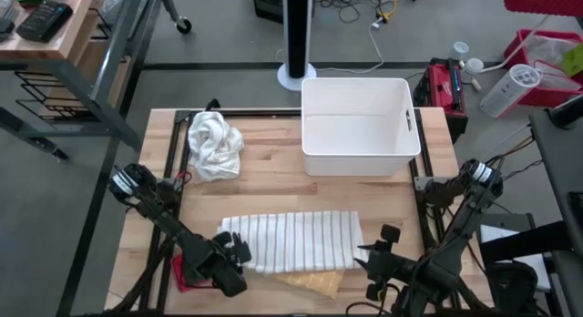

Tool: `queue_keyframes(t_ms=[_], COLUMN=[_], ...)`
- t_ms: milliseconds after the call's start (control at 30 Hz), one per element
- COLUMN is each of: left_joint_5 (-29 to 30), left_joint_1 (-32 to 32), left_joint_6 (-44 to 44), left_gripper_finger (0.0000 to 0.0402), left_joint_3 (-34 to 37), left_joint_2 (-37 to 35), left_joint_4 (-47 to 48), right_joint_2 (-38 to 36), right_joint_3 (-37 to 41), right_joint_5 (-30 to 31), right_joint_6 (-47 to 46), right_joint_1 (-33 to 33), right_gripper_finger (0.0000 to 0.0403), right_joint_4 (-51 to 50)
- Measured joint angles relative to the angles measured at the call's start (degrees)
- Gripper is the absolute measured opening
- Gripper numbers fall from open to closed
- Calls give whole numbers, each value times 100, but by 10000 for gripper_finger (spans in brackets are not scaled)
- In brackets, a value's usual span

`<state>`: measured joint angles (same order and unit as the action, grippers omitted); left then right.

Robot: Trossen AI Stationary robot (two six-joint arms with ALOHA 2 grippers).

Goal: Fold towel
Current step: Fold the white kitchen towel

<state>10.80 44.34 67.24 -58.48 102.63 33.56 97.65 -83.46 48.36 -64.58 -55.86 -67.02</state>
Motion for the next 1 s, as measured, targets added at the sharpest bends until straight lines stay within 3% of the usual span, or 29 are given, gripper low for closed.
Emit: queue_keyframes(t_ms=[133,233,733,1000], left_joint_5=[182,231,467,850], left_joint_1=[-23,-17,13,9], left_joint_6=[-80,-167,-436,-1223], left_gripper_finger=[21,9,179,225], left_joint_3=[13,-4,0,-349], left_joint_2=[0,6,-317,-617], left_joint_4=[-7,-51,-900,-857], right_joint_2=[0,0,0,0], right_joint_3=[13,20,434,1026], right_joint_5=[314,437,576,574], right_joint_6=[20,27,7,16], right_joint_1=[0,10,269,538], right_gripper_finger=[140,134,128,141], right_joint_4=[-2,0,202,914])
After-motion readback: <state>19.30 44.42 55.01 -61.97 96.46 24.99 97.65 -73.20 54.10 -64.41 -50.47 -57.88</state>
